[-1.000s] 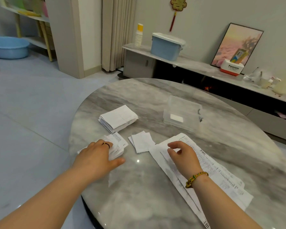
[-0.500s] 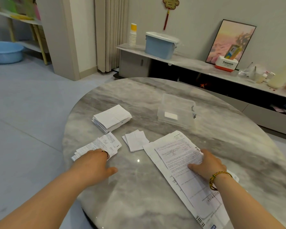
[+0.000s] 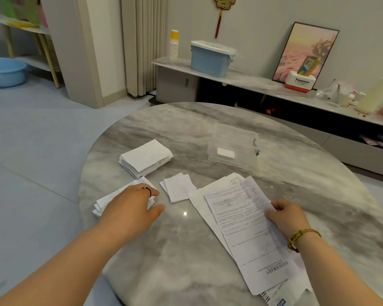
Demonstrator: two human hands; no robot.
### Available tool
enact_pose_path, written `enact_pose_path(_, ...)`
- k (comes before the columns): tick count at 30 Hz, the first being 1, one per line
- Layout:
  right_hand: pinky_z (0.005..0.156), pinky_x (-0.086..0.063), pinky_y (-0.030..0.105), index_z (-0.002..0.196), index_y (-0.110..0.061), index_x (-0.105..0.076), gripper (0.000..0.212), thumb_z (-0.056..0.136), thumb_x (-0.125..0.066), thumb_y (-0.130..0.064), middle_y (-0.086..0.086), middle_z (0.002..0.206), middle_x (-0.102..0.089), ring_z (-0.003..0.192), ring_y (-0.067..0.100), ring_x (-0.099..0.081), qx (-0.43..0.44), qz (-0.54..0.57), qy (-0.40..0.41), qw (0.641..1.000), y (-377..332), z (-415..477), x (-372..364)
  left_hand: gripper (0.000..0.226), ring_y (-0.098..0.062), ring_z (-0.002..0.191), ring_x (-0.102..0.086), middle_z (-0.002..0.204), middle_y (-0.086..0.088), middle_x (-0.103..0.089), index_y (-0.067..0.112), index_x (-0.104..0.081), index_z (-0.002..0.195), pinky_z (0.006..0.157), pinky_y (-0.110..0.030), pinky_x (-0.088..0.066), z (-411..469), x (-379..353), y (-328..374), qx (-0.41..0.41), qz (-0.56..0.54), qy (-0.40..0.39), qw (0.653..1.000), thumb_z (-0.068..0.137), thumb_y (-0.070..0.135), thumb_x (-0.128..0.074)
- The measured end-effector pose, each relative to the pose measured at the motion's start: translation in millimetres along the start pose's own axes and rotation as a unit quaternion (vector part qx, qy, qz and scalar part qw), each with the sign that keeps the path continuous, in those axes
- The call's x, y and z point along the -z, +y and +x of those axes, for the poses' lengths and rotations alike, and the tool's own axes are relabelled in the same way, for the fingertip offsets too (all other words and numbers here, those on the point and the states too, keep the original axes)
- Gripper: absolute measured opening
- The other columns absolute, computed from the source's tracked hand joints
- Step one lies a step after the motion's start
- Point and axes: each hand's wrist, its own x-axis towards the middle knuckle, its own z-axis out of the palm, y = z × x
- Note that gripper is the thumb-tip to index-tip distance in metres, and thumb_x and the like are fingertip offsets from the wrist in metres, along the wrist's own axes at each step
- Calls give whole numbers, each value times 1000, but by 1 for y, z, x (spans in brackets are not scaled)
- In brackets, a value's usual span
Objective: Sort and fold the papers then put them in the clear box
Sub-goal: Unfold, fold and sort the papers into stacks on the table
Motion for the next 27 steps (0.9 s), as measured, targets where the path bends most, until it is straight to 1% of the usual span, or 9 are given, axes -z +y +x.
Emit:
enact_pose_path(2, 66, -41, 32, 72, -9, -58, 15, 87, -54, -8, 13, 75, -57, 66, 24, -49, 24, 22, 16, 999, 0, -4, 5, 42, -5, 128, -39, 137, 14, -44, 25, -46, 130, 100, -17, -31, 0, 0, 3, -19, -23, 23, 999, 91, 39, -47)
enact_pose_path(5, 54, -36, 27, 65, -14, -54, 24, 88, -53, -8, 6, 64, -53, 57, 19, -44, 68, 45, 31, 996, -5, -18, 12, 40, -4, 127, -39, 135, 15, -45, 24, -49, 128, 97, -12, -27, -1, -1, 11, -47, -65, 44, 996, 91, 37, -49)
enact_pose_path(11, 54, -49, 25, 68, -12, -59, 20, 86, -57, -4, 5, 67, -62, 61, 19, -57, 63, 250, 19, 966, -14, -44, 18, 34, 3, 107, -44, 113, 15, -51, 25, -54, 122, 86, -6, -28, -7, -15, 36, -13, -245, -30, 969, 88, 30, -56)
enact_pose_path(13, 57, -49, 28, 70, -10, -61, 19, 86, -56, -1, 6, 69, -65, 63, 21, -59, 45, 308, -10, 950, -16, -48, 14, 33, -2, 104, -51, 108, 11, -53, 25, -52, 120, 86, -10, -38, -9, -21, 47, 26, -328, -84, 941, 88, 27, -58)
enact_pose_path(16, 62, -50, 32, 73, -9, -62, 18, 86, -54, 0, 8, 72, -66, 65, 23, -61, 42, 362, -48, 930, -21, -50, 8, 9, 1, 84, -63, 98, 12, -65, 28, -58, 93, 77, -13, -48, -8, -22, 55, 67, -437, -142, 886, 90, 20, -55)
enact_pose_path(18, 61, -51, 31, 73, -10, -61, 18, 86, -54, 0, 6, 70, -67, 63, 21, -61, 44, 369, -66, 926, -22, -50, 4, 17, 4, 72, -67, 84, 19, -70, 29, -63, 86, 64, -12, -53, -6, -20, 57, 78, -501, -163, 846, 91, 17, -52)
enact_pose_path(22, 61, -54, 32, 77, -12, -63, 16, 87, -54, -2, -1, 67, -71, 63, 18, -65, 58, 359, -105, 926, -20, -49, 1, 19, -2, 67, -69, 77, 15, -72, 23, -67, 85, 53, -15, -53, -4, -16, 57, 104, -528, -183, 823, 91, 13, -52)
enact_pose_path(25, 84, -53, 43, 93, -13, -66, 14, 87, -55, -6, 3, 91, -73, 87, 25, -68, 69, 328, -166, 927, -20, -50, 3, 19, -3, 64, -69, 74, 11, -73, 20, -67, 85, 53, -16, -54, -2, -15, 57, 115, -545, -184, 810, 90, 10, -52)
enact_pose_path(27, 89, -50, 46, 95, -11, -66, 16, 87, -54, -5, 7, 98, -71, 94, 30, -66, 69, 328, -181, 925, -19, -48, 4, 19, -6, 67, -70, 77, 9, -74, 19, -68, 86, 58, -18, -56, 2, -14, 57, 110, -553, -181, 806, 90, 10, -52)
